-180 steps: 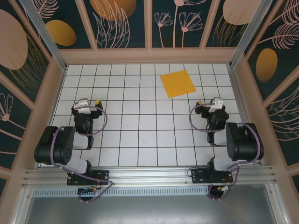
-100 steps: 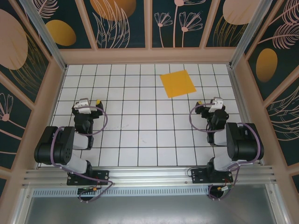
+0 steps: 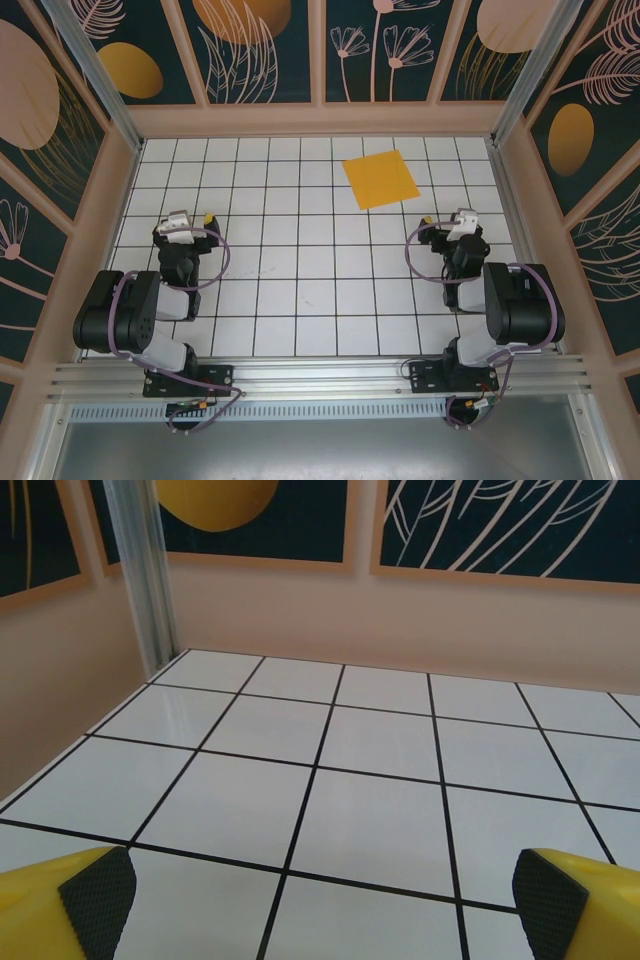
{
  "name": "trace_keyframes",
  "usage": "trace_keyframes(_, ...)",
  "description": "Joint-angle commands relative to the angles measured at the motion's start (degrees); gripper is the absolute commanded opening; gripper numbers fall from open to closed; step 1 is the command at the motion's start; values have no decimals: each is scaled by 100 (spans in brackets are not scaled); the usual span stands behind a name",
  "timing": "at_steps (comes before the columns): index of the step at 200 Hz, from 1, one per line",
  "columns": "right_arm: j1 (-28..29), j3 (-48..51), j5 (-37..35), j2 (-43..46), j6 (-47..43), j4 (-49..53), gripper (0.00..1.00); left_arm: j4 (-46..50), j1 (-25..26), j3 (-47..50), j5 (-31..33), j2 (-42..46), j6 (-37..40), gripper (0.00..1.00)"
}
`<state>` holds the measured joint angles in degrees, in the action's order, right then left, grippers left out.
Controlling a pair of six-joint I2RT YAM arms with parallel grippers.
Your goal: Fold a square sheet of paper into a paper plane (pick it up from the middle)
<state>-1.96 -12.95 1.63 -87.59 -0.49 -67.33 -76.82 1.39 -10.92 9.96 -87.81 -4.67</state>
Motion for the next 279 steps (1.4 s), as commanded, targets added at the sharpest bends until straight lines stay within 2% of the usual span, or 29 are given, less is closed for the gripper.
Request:
trace_keyframes(1, 5, -365, 64, 159, 65, 344, 99, -601, -51, 135, 398, 5, -141, 98)
trace_keyframes(23, 118, -1159, -122, 604, 58, 2092, 99, -520, -51, 281, 333, 404, -111, 99)
trace_keyframes(43, 204, -1631, -224, 979, 434, 3045, 99, 191, -51, 178, 624, 1031, -203, 99)
trace_keyframes(69, 501, -2339, -514, 1301, 818, 4374, 99, 1680, -51, -244, 949, 1915, -638, 98)
trace_keyframes(91, 660, -2967, 118, 1179, 953, 5301, 99, 3133, -51, -769, 1133, 2584, -1435, 98)
trace_keyframes(110, 775, -3362, 276, 883, 1323, 5770, 99, 4656, -51, -1334, 1449, 2990, -2322, 99)
trace_keyframes(129, 813, -3859, 402, 369, 1914, 6254, 99, 5543, -51, -1703, 1114, 3217, -2428, 98)
trace_keyframes(144, 864, -4314, 652, -172, 2221, 6600, 99, 5746, -51, -1808, 668, 3341, -2379, 99)
trace_keyframes(174, 1328, -5285, 498, -1314, 2327, 7207, 99, 5770, -51, -1859, 27, 3445, -2309, 99)
trace_keyframes(216, 1813, -6486, 276, -2545, 2665, 7593, 95, 6001, -51, -1961, -159, 3278, -2149, 98)
trace_keyframes(279, 2008, -7836, 180, -3847, 2765, 8265, 90, 6255, -51, -2141, -170, 3035, -2211, 98)
